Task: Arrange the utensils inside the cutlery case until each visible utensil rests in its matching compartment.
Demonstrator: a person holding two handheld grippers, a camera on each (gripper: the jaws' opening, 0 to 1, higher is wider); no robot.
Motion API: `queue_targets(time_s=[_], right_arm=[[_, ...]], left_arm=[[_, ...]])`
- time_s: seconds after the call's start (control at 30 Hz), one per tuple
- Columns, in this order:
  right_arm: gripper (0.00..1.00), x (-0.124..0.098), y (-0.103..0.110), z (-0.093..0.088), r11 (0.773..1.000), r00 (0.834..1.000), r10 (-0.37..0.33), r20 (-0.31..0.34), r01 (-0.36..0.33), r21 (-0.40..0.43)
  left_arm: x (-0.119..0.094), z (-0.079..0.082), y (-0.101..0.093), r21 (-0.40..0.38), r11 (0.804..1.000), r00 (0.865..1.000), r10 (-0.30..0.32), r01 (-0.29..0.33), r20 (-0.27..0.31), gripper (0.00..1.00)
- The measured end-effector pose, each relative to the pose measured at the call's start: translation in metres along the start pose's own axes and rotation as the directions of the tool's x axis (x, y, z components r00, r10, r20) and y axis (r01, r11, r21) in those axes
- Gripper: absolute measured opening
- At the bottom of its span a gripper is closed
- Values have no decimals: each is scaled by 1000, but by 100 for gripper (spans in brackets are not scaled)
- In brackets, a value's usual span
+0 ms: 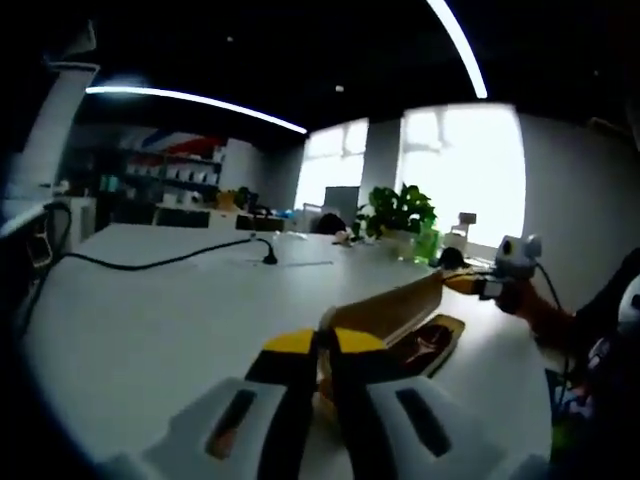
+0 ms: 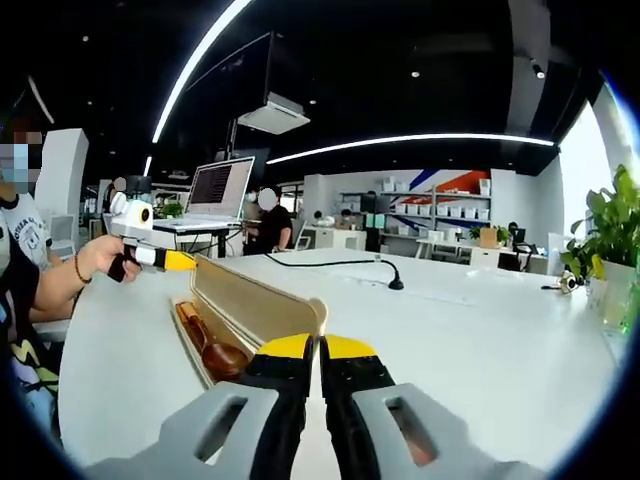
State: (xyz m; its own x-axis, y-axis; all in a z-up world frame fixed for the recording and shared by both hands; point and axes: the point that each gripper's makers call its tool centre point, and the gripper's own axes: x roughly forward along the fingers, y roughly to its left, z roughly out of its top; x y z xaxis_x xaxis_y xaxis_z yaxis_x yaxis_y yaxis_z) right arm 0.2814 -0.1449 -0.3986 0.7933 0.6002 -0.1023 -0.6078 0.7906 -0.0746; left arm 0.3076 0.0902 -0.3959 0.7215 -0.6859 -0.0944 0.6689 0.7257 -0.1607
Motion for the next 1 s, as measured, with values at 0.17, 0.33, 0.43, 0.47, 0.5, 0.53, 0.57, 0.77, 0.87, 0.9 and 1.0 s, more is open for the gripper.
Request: queue_targets(time_s=[0.17,0.33,0.43,0.47,0.5,0.53,0.57,0.77,0.87,0.9,1.0], right_arm=[[2,2,1,-7,1000,1000,-1,-23,1,-4],[2,2,0,-8,1000,1000,-4,-28,4,-9],[2,0,1,-7,1000,1000,-4,-24,4,-13],[2,0,1,-7,1000,1000,-5,-24,5,-18],[2,0,1,-8,1000,1000,-7,-24,6,-24],[2,0,1,-8,1000,1000,-8,-26,7,-30],[2,0,0,-8,999,1000,-9,-28,8,-33],[2,2,-2,-10,999,999,-12,-37,11,-39],[2,2,-2,-9,999,999,-13,-34,12,-35],[2,1,-2,-9,999,999,-13,-33,12,-35],[2,0,-1,-12,999,999,-12,-40,10,-43]], left_arm=[[4,-2,5,12,1000,1000,3,-3,-5,5],[7,-6,7,7,1000,1000,0,0,-11,5],[6,-5,5,13,1000,1000,-4,4,-7,5],[6,-5,5,22,1000,1000,-5,5,-8,5],[6,-5,5,30,1000,1000,-4,5,-6,5],[7,-4,6,33,999,1000,-4,4,-4,5],[8,-4,6,31,1000,1000,-4,4,-2,5],[12,-3,10,24,1000,1000,-4,4,-4,5],[12,-5,10,23,1000,1000,-3,3,-9,5],[11,-6,10,27,1000,1000,-4,4,-12,5],[10,-7,9,36,999,1000,-8,8,-16,5]])
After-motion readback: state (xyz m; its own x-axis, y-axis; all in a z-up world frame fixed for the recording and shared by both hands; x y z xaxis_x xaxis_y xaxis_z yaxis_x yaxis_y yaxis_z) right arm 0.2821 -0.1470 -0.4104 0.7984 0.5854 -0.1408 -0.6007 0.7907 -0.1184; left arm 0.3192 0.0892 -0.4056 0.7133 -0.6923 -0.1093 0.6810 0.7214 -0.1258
